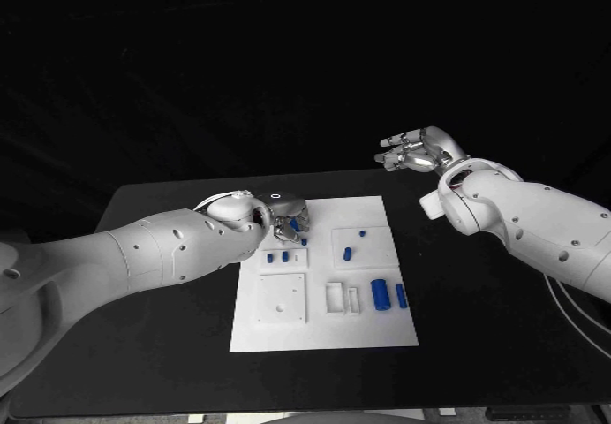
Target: Assemble the parts on the task board
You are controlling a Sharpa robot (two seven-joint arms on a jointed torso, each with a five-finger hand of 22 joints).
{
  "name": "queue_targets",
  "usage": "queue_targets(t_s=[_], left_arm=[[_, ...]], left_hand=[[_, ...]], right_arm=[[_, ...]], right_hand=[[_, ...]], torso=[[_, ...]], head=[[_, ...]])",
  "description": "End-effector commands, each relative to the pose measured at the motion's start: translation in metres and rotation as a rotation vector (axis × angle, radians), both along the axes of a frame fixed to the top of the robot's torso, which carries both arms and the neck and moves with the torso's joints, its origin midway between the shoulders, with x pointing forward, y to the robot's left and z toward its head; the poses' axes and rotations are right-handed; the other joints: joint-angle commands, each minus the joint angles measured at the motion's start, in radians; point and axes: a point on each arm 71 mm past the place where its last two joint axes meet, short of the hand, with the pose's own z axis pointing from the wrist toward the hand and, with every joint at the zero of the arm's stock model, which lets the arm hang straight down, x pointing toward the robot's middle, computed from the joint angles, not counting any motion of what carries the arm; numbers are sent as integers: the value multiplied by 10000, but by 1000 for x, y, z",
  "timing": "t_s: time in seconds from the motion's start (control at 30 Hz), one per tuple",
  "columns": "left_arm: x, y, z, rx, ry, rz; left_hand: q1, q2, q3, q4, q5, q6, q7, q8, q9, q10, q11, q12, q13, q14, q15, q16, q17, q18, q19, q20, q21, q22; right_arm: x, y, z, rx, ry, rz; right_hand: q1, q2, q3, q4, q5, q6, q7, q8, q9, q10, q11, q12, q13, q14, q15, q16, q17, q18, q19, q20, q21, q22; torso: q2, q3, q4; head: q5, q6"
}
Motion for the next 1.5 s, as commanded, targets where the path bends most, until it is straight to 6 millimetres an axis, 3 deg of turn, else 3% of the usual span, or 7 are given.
queue_targets(t_s=[0.03, 0.87, 1.5], left_arm=[[-1, -3, -2, 304, -97, -336], [-1, -5, -12, -187, -164, -362], [-1, -4, -22, -69, 62, -226]], left_hand=[[64, 39, 38, 53, -5, -53, 17, -26, -6, -18, -19, -41, -14, 54, -3, -12, 16, 75, 82, 20, -53, 187], [-112, -71, 900, 104, 2, -144, -3, -26, -23, 526, -189, -43, -16, 254, -154, 167, 166, 10, 146, -136, 354, 223], [-121, -143, 1053, 145, -134, -389, -17, -26, -37, 703, -238, -44, -15, 332, -188, 263, 213, -13, 155, -172, 543, 218]], right_arm=[[-1, 1, 1, 14, -88, 115], [-1, 5, 2, 44, -101, 192], [-1, 6, 2, 47, -98, 227]], right_hand=[[-26, -62, 79, 13, 60, -20, -17, -41, -14, -60, 15, 28, -16, -57, -18, -31, -10, 35, -61, 18, -31, -12], [-22, -70, 124, 14, 64, -30, -18, -43, -15, -64, 16, 27, -16, -60, -16, -31, -11, 37, -62, 19, -30, -11], [-23, -68, 172, 5, 70, -9, -18, -42, -14, -60, 12, 24, -16, -62, -18, -32, -12, 37, -61, 18, -31, -12]], torso=[[10, 7, -3], [-3, 4, 11], [4, -3, 15]], head=[[-10, -17], [-99, -104], [-139, -116]])
